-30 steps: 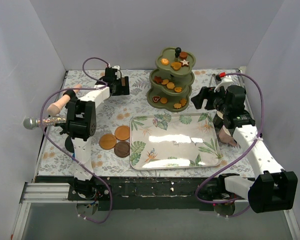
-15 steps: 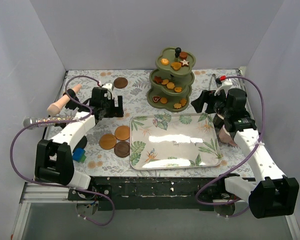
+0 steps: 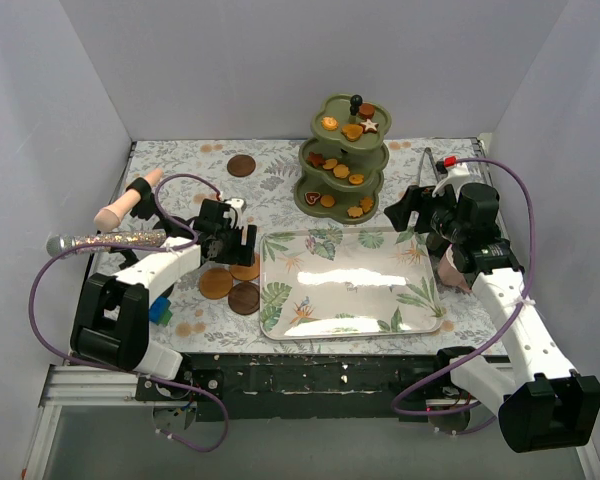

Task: Serve the afternoon tea
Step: Move the coaster to the center of the board.

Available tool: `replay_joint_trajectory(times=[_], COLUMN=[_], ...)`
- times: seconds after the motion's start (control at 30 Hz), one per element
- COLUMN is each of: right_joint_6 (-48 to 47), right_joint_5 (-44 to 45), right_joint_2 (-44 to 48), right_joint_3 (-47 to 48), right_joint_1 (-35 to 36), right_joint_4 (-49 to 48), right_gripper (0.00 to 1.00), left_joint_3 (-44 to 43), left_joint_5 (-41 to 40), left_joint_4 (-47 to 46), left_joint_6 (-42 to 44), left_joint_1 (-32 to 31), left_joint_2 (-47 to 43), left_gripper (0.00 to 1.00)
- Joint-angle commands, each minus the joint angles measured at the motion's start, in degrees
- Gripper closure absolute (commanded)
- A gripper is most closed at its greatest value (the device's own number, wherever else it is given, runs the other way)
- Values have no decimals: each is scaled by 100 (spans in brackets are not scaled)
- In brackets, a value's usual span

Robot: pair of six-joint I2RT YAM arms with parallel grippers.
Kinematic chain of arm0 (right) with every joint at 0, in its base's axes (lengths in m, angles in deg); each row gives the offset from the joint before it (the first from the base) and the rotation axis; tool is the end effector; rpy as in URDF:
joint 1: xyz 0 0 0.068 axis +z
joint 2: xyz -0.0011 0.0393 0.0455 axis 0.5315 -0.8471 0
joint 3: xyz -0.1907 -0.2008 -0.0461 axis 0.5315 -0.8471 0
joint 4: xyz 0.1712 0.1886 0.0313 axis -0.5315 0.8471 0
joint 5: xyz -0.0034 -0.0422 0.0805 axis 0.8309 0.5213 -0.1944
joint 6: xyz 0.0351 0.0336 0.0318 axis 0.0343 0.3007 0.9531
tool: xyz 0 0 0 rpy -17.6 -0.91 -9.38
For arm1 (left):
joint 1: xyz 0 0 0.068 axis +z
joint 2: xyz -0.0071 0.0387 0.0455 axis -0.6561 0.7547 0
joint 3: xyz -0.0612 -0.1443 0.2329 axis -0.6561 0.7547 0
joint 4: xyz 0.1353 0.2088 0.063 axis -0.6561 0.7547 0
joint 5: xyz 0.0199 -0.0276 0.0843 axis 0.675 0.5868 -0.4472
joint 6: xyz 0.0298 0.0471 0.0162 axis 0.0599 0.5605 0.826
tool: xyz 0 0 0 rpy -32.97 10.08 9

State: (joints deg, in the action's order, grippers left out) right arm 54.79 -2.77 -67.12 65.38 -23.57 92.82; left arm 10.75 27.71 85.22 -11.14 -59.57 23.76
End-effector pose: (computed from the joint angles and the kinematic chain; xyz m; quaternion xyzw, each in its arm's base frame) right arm 0.2247 0.0456 0.3356 -0.0637 0.7914 0.2178 0.5677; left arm 0.2659 -0.0931 0.2038 -0.2103 0.9327 -0.1902 0.2227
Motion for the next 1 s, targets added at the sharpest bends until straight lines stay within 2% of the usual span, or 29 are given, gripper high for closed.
replay_joint_trajectory(times=[0.0,0.37,0.53,0.7,0.97], right_joint_6=[-30,-30,-30,-48,-47], right_joint_5=[36,-16,-43,-43,-60], right_joint_2=[190,173,164,155,173], right_joint_3=[-70,-78,-96,-96,-96], right_joint_1=[17,17,17,17,17], right_joint_4=[12,38,55,64,91], right_gripper=[12,12,12,12,12], left_joint_3=[-51,63,98,177,116], left_joint_5=[-58,-681,-804,-243,-348], left_joint_4=[-44,26,132,18,97], left_joint_6=[98,45,-69,-16,1], left_joint_1=[-129,-367,-367,-367,-384], left_joint_2=[12,311,311,144,276], left_gripper=[25,22,27,30,23])
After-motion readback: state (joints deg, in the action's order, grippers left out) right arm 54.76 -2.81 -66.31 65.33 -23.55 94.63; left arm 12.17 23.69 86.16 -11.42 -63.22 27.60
